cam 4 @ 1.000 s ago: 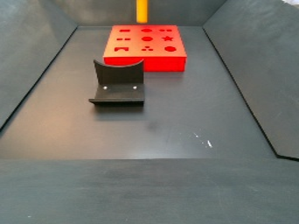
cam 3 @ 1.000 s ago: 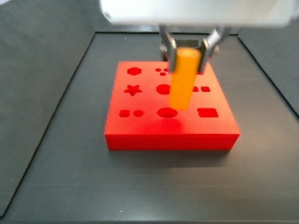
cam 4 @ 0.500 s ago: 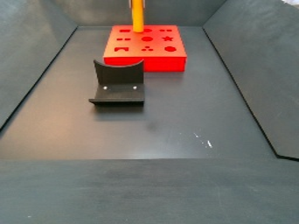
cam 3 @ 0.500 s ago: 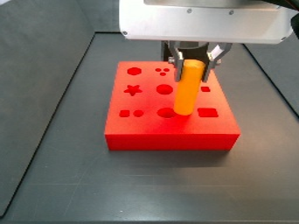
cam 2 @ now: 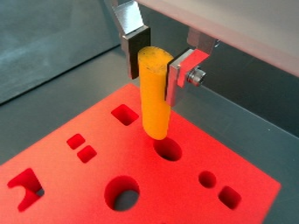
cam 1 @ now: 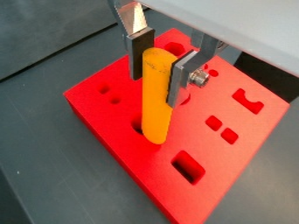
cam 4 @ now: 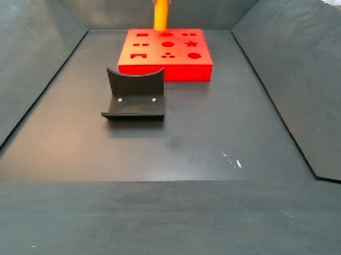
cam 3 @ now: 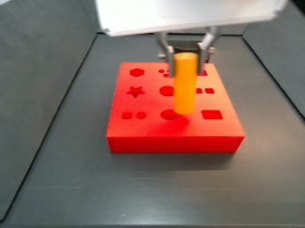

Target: Insert the oval object.

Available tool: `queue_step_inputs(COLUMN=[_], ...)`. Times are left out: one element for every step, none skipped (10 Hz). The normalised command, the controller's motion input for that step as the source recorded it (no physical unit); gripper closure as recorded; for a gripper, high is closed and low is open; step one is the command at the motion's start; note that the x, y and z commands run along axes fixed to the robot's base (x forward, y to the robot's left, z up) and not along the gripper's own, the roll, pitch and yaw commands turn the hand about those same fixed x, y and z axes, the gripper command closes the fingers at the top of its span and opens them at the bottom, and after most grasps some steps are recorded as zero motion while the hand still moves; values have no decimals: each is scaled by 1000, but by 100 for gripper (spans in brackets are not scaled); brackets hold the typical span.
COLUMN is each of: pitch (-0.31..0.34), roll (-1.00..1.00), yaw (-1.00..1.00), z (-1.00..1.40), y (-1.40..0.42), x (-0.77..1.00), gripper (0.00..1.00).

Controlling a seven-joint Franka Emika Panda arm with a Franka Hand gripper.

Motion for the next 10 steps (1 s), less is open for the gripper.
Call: queue_step_inputs(pitch=[3, 139, 214, 239, 236, 190, 76, 69, 47, 27], roll=[270, 449, 500, 500, 500, 317, 111, 90, 116, 67], yaw=[0, 0, 0, 0, 0, 0, 0, 0, 0, 0], z=[0, -83, -46, 0, 0, -11, -20, -86, -209, -323], y=[-60, -197, -203, -123, -200, -51, 0, 0, 0, 0], x=[0, 89, 100, 6, 0, 140, 0, 0, -40, -183], gripper=[100, 100, 100, 100, 100, 100, 100, 100, 100, 100])
